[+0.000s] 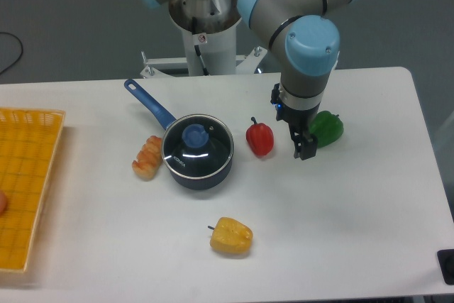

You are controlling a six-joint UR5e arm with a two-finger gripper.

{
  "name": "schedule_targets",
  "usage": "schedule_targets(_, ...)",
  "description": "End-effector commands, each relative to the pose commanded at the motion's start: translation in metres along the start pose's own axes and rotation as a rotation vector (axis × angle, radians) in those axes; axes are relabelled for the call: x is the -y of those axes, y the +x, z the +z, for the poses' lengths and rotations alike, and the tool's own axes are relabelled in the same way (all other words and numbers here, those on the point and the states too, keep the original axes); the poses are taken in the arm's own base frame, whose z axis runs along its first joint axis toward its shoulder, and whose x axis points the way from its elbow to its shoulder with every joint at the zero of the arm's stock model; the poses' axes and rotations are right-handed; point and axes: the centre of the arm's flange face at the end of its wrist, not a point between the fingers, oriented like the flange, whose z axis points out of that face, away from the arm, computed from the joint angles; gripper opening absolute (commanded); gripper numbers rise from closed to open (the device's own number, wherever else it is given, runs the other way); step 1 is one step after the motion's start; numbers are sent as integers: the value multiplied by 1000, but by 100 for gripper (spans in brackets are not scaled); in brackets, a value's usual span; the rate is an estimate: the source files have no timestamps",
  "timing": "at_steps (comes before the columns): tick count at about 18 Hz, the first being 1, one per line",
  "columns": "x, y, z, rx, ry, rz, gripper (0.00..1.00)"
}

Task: Open the lid
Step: 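Lift the gripper away from the green pepper and move toward the saucepan, then move the gripper over the saucepan lid and lower onto the blue knob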

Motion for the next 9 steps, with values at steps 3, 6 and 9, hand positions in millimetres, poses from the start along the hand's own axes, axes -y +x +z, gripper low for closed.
schedule_targets(3,18,1,10,-14,14,-59,100)
schedule_targets(6,20,4,15,2,12,-78,100)
schedule_targets(9,34,7,13,18,16,-164,100)
